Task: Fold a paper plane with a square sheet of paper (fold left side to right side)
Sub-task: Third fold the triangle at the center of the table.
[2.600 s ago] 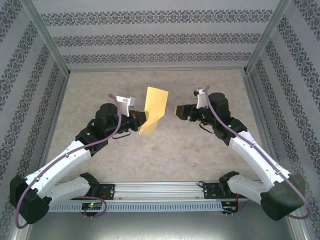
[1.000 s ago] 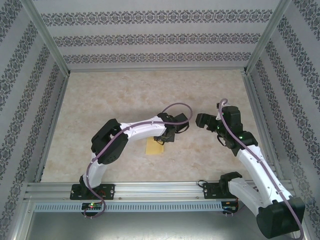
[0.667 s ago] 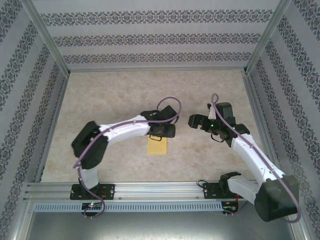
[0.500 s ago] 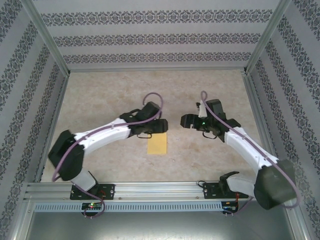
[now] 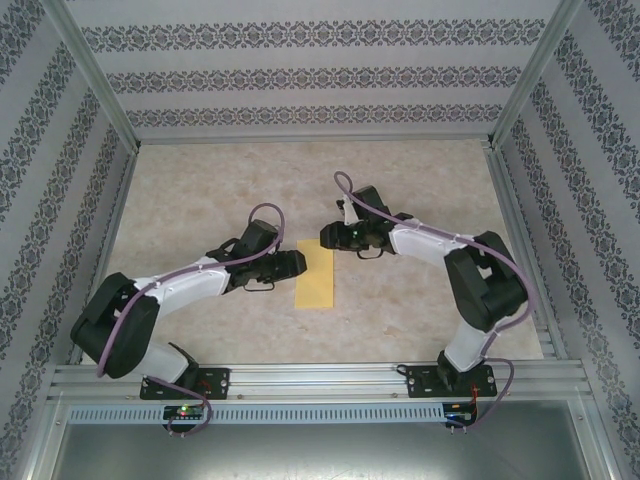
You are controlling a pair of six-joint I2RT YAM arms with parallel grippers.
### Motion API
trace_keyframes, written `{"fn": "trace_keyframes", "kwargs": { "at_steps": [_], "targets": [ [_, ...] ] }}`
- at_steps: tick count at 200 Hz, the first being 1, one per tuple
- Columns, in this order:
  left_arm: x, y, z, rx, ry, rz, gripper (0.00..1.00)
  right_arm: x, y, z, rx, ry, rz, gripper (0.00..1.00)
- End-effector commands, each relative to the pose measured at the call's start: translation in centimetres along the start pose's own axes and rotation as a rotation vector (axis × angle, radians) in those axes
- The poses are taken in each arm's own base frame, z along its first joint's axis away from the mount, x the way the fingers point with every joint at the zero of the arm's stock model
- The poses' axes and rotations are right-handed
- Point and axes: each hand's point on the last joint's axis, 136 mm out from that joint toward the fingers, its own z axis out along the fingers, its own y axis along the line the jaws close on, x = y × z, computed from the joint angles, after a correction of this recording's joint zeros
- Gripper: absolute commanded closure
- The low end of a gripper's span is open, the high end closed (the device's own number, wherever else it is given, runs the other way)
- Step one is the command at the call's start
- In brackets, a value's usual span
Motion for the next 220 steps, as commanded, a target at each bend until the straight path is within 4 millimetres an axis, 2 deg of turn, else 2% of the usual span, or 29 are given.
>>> {"fn": "trace_keyframes", "kwargs": {
  "at_steps": [1,39,62,117,149,192,220],
  "targets": [
    [-0.5,-0.7,0.8,0.046,0.002,-0.020,0.38,-0.9,0.5,1.4,-0.007,-0.001,-0.025,0.55],
    [-0.1,-0.1,1.8,0.025,0.034,-0.041,0.36,-0.3,-1.2,3.0,0.055,0.033,-0.039,0.56],
    [0.4,-0.3,2.5,0.041,0.073,-0.043,0.35,0.3,-1.8,3.7,0.065,0.060,-0.037,0.58],
    [0.9,0.0,3.4,0.043,0.106,-0.060,0.35,1.2,-3.0,4.2,0.100,0.091,-0.048,0.61],
    [1.1,-0.3,3.8,0.060,0.126,-0.063,0.36,1.3,-3.0,4.4,0.098,0.098,-0.050,0.62],
    [1.0,-0.2,3.6,0.050,0.117,-0.068,0.43,1.3,-2.9,4.5,0.098,0.099,-0.054,0.62],
    [0.9,-0.6,3.3,0.062,0.113,-0.066,0.56,1.3,-2.9,4.5,0.094,0.100,-0.056,0.62]
  ]
}}
